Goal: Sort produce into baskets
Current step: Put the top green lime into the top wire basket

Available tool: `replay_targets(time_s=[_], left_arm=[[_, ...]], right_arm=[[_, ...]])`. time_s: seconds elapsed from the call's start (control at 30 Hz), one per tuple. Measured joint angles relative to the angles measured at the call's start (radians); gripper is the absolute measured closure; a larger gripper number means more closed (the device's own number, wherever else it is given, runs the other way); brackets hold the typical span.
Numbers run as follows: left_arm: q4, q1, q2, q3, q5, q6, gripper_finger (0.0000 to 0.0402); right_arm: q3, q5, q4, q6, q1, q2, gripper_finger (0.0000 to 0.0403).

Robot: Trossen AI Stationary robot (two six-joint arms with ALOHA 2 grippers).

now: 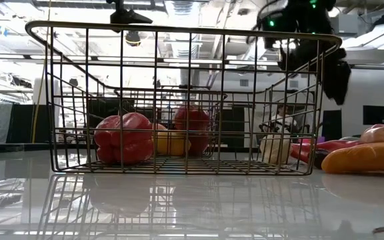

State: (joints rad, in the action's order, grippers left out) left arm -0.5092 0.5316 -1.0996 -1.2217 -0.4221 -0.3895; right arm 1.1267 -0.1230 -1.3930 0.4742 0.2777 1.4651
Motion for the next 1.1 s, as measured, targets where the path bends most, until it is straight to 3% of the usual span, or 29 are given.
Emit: replay_targets(time_s=[0.2, 0.77, 1.1], left_arm=[[-0.006, 0.0, 0.0, 0.0, 0.011, 0.023, 0.0038], [-0.024, 0.0, 0.0, 0.0, 0.054, 0.025, 0.0038], [-0.024, 0.0, 0.0, 0.0, 0.118, -0.016, 0.0038]], right_arm=[[-0.138, -0.001, 0.121, -0.005, 0.009, 0.0, 0.0068], [-0.319, 0.045, 0.322, -0.113, -0.024, 0.031, 0.0076], [-0.327, 0.043, 0.413, -0.207, -0.018, 0.032, 0.0131]])
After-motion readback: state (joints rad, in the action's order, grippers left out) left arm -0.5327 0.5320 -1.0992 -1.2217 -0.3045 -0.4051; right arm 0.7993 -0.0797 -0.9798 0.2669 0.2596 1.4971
